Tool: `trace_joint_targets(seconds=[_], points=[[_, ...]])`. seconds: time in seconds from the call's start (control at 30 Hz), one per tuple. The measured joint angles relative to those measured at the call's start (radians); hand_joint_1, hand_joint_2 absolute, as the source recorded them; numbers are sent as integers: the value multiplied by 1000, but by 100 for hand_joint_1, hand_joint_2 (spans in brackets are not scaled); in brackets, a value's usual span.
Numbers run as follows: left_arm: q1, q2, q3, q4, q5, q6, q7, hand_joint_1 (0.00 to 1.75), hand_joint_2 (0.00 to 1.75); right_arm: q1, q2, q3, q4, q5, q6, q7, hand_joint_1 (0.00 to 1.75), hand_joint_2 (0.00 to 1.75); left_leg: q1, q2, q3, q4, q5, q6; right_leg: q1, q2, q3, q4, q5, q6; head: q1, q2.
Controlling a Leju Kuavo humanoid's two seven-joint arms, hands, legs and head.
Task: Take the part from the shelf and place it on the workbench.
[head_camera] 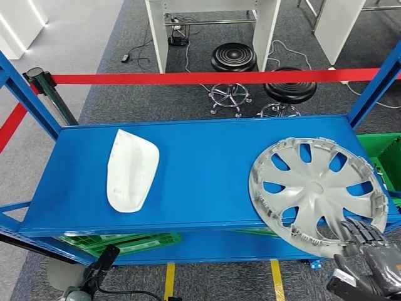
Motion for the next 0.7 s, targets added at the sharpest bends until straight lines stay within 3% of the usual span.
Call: trace_joint_targets(seconds=[0.1, 0.17, 0.27, 0.3, 0.33, 0.43, 0.47, 0.5, 0.53, 0.6, 0.63, 0.7], points=[[-5, 0, 0, 0, 0, -2, -2, 0, 0, -3, -12, -10, 6, 0, 25, 2, 0, 175, 0, 0, 85, -181, 96, 7, 1, 1, 3, 2, -3, 5, 0, 0], [-10, -1, 0, 0, 1, -4, -3, 0, 0, -3, -25, -18, 9, -2, 42, 3, 0, 175, -1, 0, 120, -260, 114, 14, 5, 1, 0, 3, -3, 15, 1, 0], [-12, -3, 0, 0, 2, -6, -3, 0, 0, -4, -45, -27, 13, -12, 62, 4, 0, 175, -1, 0, 122, -273, 113, 30, 4, 1, -2, -2, -2, 32, 1, 0], [-12, -4, 0, 0, 2, -6, -4, 0, 0, -4, -52, -30, 15, -13, 68, 5, 0, 175, 1, 0, 124, -275, 114, 36, 4, 1, -8, 12, -13, 37, 4, 0], [-14, -4, 1, 0, 2, -6, -4, 0, 0, -6, -59, -33, 15, -12, 74, 6, 0, 175, 3, 1, 125, -277, 115, 42, 3, 0, -25, 47, -34, 41, 6, 0], [-16, -3, 1, 0, 1, -6, -6, 0, 0, -10, -78, -38, 18, -3, 102, 9, 0, 175, 2, 2, 126, -277, 114, 50, 3, -1, -118, 240, -120, 49, 11, 0], [-16, -4, 1, 0, 1, -6, -6, 0, 0, -10, -85, -38, 18, 1, 113, 11, 0, 175, 2, 1, 127, -277, 113, 50, 3, -1, -138, 278, -126, 50, 12, 0], [-17, -4, 1, 0, 0, -6, -6, 0, 0, -11, -93, -38, 18, 6, 124, 13, 0, 175, 2, 1, 128, -277, 113, 50, 3, -1, -140, 277, -113, 50, 12, 0], [-17, -5, 1, 0, 0, -6, -6, 0, 0, -12, -103, -38, 19, 10, 134, 16, 0, 175, 2, 1, 130, -277, 112, 50, 3, -1, -120, 233, -80, 49, 12, 0], [-18, -5, 1, 0, -1, -6, -6, 0, 0, -16, -124, -38, 19, 13, 146, 19, 0, 175, 0, 0, 135, -275, 108, 44, 1, -1, -51, 91, -15, 50, 12, 0], [-19, -5, 1, 0, -1, -6, -6, 0, 0, -19, -132, -38, 19, 13, 149, 19, 0, 175, -1, 0, 135, -273, 106, 40, 1, 1, -22, 37, 2, 47, 12, 0], [-21, -4, 1, 0, -2, -6, -6, 0, 0, -23, -142, -36, 19, 13, 150, 18, 0, 175, -5, -2, 132, -271, 108, 31, 3, 4, -4, 4, 1, 39, 11, 0]])
